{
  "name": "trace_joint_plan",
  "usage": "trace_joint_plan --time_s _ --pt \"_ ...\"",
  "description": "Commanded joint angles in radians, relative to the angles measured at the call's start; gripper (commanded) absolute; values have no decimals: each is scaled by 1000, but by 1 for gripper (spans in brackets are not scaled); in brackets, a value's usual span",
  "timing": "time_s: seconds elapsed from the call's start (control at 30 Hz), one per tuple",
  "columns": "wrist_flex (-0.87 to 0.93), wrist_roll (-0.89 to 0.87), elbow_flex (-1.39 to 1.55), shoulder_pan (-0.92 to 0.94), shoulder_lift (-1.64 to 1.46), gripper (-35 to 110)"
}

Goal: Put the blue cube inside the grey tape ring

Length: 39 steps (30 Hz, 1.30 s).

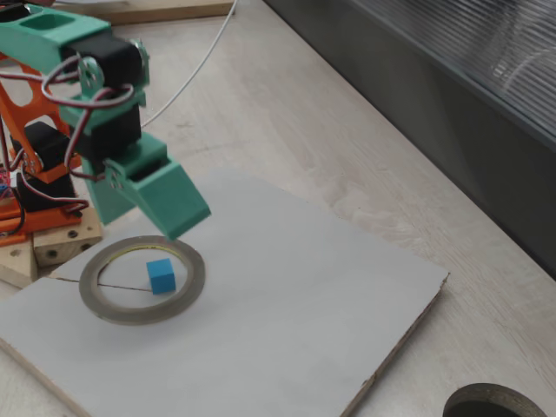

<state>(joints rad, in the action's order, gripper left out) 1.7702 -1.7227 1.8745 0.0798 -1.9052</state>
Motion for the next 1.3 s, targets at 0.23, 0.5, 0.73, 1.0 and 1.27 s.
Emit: trace_joint_plan --time_s 0.23,0.5,0.73,1.0,1.27 --pt "244 -8 -485 23 215 83" --pt "241 -6 -485 23 202 83" --pt "242 -11 -476 21 202 77" --pt "233 -12 -486 23 202 9" --pt "241 -14 -476 14 202 3"
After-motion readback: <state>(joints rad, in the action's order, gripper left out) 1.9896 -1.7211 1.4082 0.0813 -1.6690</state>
